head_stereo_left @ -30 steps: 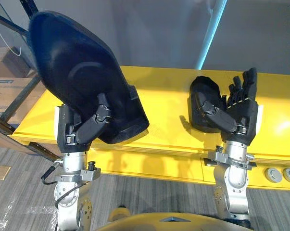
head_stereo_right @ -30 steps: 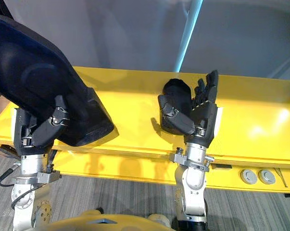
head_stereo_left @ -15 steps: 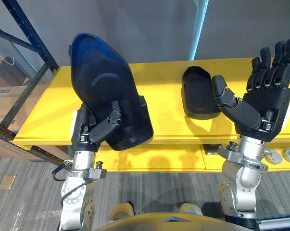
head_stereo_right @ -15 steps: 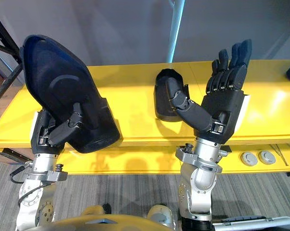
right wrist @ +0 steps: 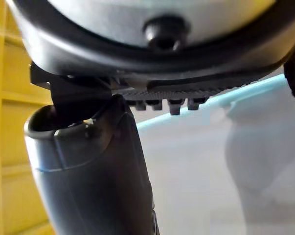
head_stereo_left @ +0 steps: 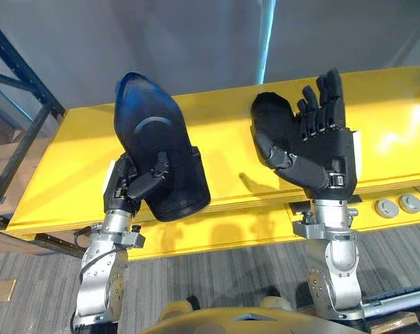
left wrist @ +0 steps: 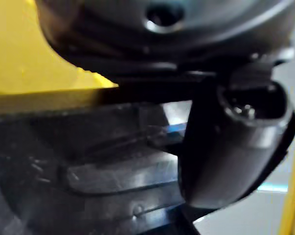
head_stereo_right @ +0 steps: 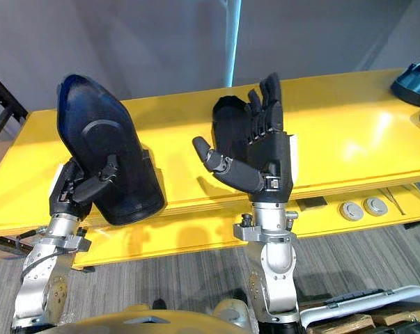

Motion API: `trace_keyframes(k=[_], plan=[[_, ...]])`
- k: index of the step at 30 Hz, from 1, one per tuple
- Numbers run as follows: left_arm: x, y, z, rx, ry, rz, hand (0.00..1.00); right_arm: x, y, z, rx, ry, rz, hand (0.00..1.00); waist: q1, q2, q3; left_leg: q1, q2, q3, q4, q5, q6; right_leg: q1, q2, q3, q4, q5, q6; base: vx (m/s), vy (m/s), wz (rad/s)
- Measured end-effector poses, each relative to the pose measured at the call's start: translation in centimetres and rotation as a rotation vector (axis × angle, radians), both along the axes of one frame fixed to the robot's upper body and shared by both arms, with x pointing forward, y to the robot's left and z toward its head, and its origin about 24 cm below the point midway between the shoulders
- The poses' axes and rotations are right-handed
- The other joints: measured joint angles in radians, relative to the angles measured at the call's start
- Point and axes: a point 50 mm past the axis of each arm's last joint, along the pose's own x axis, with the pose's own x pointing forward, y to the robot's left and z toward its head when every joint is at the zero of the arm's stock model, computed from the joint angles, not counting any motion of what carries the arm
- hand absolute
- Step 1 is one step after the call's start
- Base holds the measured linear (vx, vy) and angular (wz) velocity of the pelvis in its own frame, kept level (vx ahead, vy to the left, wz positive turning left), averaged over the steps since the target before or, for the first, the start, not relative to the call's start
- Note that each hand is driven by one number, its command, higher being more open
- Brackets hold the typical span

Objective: Walk over and take three plastic housings, then place them on the shelf

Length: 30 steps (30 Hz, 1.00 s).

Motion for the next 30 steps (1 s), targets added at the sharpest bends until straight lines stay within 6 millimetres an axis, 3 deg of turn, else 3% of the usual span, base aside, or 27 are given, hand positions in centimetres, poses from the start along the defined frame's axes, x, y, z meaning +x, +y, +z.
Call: trace_keyframes(k=[6,14,24,30], plan=[[2.6,1.0,-0.7,-0.008,0.071,-0.019,0.0,0.1,1.3,-0.5,-0.012,0.052,0.17,1.0,-0.028,0.01,-0.003,0.003,-0.005,0.021,-0.022,0.011,0.001,-0.022,-0.002,0.022,0.003,0.005,0.002,-0.01,0.009,-0.1],[4.4,3.8,-1.4,-0.05,0.113,0.067,0.0,-0.4,4.1,-1.7,-0.13,0.133,0.395,1.0,-0.046,0.056,0.008,0.008,-0.008,0.048,-0.044,0.026,-0.002,-0.054,-0.002,0.049,0.027,0.004,0.002,-0.02,0.003,-0.07],[6.3,6.2,-1.4,0.053,0.223,0.113,0.0,-0.5,3.7,-1.9,-0.181,0.153,0.402,1.0,-0.052,0.085,0.03,0.006,-0.016,0.062,-0.076,0.05,-0.003,-0.09,-0.003,0.071,0.054,0.003,0.002,-0.03,0.0,-0.04],[7.6,7.1,0.0,0.147,0.229,0.126,0.0,-0.1,4.5,-1.4,-0.213,0.143,0.444,1.0,-0.048,0.094,0.051,-0.003,-0.019,0.062,-0.075,0.053,-0.002,-0.103,-0.004,0.073,0.065,0.002,0.001,0.0,0.0,0.0]])
